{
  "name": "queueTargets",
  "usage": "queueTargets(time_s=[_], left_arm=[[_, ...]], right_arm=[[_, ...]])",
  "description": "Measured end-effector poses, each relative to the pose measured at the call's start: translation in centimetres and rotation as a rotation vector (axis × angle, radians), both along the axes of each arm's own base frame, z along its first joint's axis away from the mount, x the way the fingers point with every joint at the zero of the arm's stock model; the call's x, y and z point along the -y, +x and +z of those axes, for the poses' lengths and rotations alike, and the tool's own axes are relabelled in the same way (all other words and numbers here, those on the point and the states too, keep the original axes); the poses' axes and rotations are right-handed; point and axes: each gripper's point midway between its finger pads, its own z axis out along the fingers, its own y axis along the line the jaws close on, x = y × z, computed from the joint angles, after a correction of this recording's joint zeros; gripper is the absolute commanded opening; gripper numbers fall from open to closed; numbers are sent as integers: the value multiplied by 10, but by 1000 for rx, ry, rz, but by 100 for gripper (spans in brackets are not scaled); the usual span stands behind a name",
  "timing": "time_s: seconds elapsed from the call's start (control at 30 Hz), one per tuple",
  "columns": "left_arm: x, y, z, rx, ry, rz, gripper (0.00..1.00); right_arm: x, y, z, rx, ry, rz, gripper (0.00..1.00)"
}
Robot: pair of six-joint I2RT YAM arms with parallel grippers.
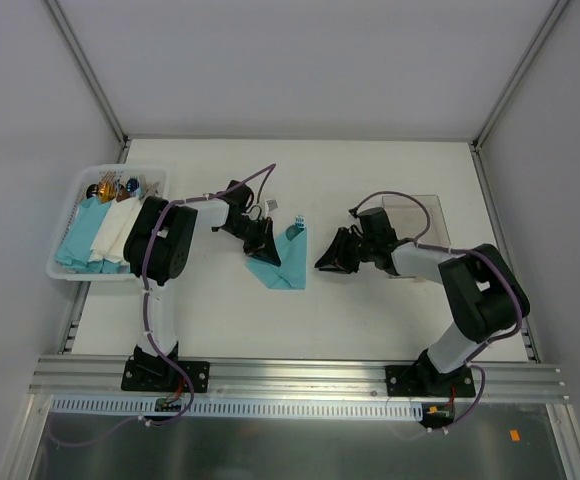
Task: Place the utensils on the paper napkin and roll it up
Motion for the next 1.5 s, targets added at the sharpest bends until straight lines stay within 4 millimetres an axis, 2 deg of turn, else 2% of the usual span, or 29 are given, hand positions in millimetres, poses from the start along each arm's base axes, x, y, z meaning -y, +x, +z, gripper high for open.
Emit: queueTargets(time_s=[0.2,0.33,0.5,0.7,1.03,1.1,1.2,1.23,1.3,1.33,1.4,1.5], left_arm=[[0,0,0,-2,0,4,0],[0,0,0,-3,0,6,0],[0,0,0,-1,-1,7,0],[0,0,0,-2,-2,8,0],[0,0,0,-4,-2,10,1],[1,0,1,-4,-9,8,5],[1,1,6,18,-15,0,16],[0,0,10,35,-15,-4,25],[-6,-2,20,92,2,-15,32],[-11,-2,28,123,9,-14,40],[-22,2,43,185,16,3,42],[-45,19,66,277,27,58,43]], right_arm=[[-33,8,30,87,14,34,10],[-53,17,37,125,5,32,4],[-70,27,21,120,-37,31,3],[-74,14,-6,65,-89,48,3],[-76,3,-24,46,-133,68,3],[-76,4,-24,48,-134,72,3],[-78,5,-25,51,-133,81,3],[-79,5,-25,52,-130,83,3],[-81,5,-25,55,-129,88,3],[-81,5,-24,58,-130,92,3],[-81,5,-24,63,-131,98,3],[-81,5,-25,69,-133,105,4]])
